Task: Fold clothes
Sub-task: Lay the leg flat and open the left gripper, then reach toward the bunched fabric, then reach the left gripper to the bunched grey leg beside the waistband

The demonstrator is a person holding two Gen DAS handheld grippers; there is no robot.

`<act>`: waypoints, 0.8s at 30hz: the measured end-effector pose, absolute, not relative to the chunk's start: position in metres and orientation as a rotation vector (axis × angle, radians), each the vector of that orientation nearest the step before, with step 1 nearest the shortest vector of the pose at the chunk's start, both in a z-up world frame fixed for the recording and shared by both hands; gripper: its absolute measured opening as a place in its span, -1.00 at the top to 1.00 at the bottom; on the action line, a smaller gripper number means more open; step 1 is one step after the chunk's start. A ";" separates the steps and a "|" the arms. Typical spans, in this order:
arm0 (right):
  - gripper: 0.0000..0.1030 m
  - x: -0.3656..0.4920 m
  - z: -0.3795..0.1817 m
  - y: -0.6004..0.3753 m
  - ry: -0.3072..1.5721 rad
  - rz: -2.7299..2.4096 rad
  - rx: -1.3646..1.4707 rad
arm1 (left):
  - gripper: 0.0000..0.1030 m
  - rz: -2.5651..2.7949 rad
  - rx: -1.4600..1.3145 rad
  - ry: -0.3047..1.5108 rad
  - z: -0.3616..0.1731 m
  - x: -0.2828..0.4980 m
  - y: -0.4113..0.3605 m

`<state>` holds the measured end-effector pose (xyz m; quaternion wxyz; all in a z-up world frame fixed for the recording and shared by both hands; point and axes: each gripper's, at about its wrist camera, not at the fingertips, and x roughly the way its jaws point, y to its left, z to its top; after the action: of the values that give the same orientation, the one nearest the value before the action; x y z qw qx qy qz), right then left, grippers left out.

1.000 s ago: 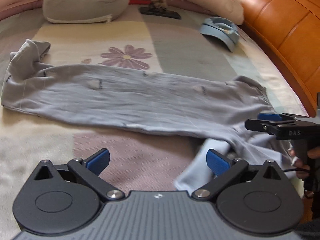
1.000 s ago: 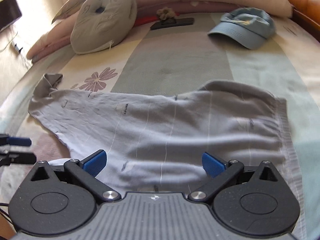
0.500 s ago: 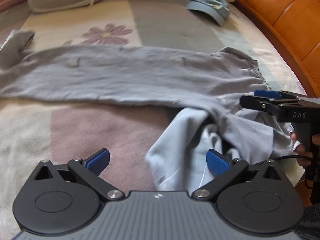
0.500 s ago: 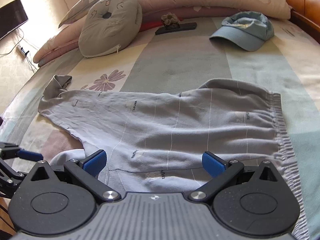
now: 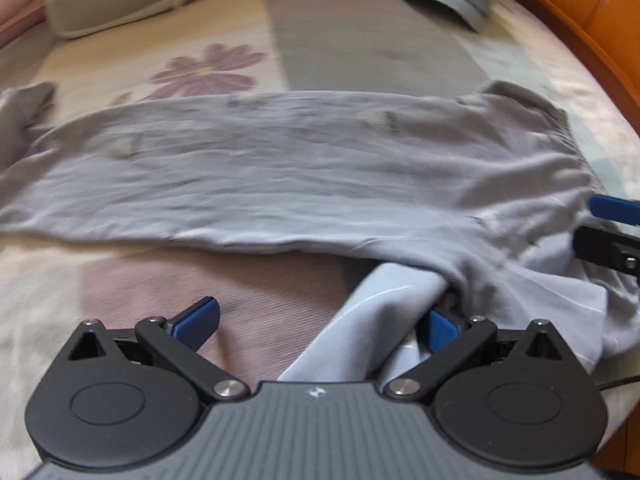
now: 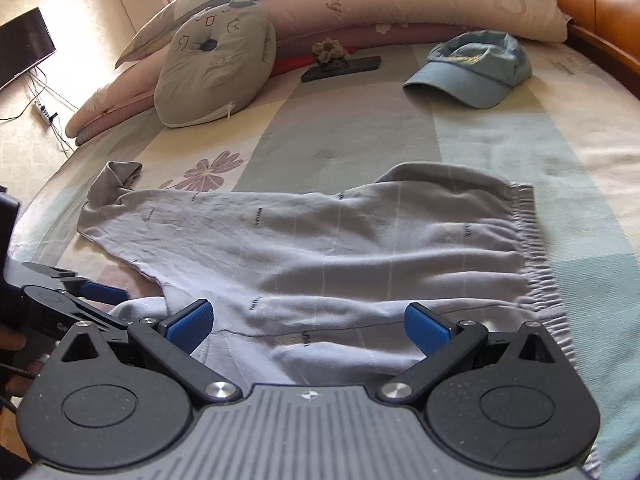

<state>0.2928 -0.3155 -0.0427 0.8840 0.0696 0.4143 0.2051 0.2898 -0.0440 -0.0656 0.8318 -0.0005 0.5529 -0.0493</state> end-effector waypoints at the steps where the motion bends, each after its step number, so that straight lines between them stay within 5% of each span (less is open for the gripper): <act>1: -1.00 0.292 -0.042 -0.317 0.858 0.423 0.140 | -0.99 -0.075 -0.019 1.178 -0.065 0.287 -0.038; 13: -1.00 0.296 -0.041 -0.311 0.860 0.456 0.124 | -0.99 0.205 -0.073 1.236 -0.053 0.235 0.032; 24: -1.00 0.298 -0.037 -0.301 0.860 0.478 0.099 | -0.98 -0.193 0.125 1.155 -0.038 0.261 -0.041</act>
<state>0.2979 -0.3013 -0.0373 0.8802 0.0475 0.4128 0.2294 0.2605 -0.0411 -0.0376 0.8316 0.0590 0.5446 -0.0910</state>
